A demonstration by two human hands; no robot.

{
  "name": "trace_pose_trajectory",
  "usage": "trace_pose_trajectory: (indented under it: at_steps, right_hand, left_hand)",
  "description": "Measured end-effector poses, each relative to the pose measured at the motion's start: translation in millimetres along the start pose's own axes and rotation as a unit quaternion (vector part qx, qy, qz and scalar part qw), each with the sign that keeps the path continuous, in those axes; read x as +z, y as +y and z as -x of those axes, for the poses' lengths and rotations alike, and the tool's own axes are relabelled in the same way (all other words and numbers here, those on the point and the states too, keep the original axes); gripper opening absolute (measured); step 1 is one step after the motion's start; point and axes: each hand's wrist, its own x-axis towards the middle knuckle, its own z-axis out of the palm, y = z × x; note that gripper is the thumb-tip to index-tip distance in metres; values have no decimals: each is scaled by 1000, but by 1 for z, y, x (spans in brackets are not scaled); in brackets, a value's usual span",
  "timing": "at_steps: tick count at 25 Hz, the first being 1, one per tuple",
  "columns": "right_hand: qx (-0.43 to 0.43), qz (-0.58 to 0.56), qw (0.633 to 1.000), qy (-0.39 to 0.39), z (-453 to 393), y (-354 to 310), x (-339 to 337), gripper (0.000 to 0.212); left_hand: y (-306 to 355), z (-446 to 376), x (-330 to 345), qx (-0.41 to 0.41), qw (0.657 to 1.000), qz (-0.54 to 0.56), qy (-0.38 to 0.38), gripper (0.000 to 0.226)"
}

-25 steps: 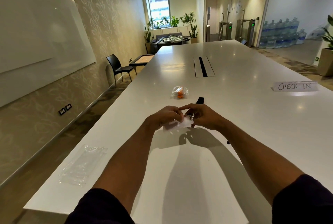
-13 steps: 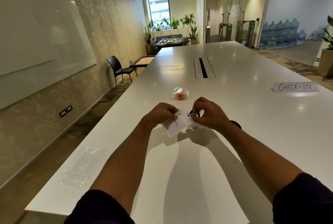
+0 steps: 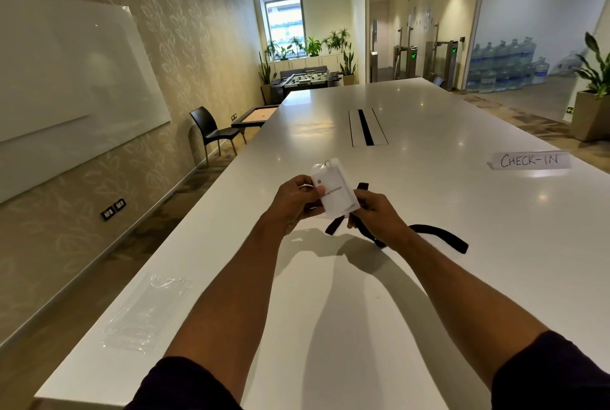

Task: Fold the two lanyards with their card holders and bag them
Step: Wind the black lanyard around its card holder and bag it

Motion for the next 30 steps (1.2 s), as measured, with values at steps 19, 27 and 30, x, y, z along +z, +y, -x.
trace_pose_trajectory:
  at_steps: [19, 27, 30]
  right_hand:
    - [126, -59, 990, -23, 18, 15, 22, 49]
    - [122, -23, 990, -63, 20, 3, 32, 48]
    - [126, -35, 989, -74, 21, 0, 31, 44]
  left_hand:
    - [14, -16, 2, 38, 974, -117, 189, 19]
    - [2, -15, 10, 14, 971, -94, 221, 20]
    - [1, -14, 10, 14, 969, -97, 225, 17]
